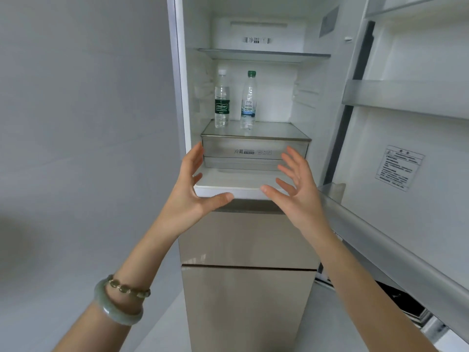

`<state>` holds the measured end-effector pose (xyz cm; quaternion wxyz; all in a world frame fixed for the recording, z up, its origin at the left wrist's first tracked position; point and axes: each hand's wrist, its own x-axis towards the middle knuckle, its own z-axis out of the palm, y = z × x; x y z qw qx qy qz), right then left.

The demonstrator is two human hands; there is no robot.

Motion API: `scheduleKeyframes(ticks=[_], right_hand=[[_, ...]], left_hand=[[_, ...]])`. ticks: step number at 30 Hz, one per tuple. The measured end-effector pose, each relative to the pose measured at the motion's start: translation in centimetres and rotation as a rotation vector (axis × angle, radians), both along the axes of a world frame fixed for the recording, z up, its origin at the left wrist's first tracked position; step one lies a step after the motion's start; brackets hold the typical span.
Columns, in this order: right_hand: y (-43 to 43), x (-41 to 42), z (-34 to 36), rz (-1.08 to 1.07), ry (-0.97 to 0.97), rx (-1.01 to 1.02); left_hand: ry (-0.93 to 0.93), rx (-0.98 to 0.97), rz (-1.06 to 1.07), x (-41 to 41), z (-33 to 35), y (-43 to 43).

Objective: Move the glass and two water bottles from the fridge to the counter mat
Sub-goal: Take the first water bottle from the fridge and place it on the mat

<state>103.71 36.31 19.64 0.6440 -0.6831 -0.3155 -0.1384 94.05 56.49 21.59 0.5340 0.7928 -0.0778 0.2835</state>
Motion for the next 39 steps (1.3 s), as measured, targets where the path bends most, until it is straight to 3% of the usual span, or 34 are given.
scheduleKeyframes(ticks=[15,30,39], right_hand=[[8.9,18.0,2.7,-0.155,-0.018,0.069],[13.6,36.3,7.3,-0.167,0.039,0.15],[15.9,47.1,10.7,-0.167,0.133,-0.088]], left_hand=[[-0.041,0.068,-0.159,22.6,2.6,8.8],[0.088,0.027,-0.19,40.1,3.7,8.9],[0.168,0.011,-0.123,48.0,4.9,8.5]])
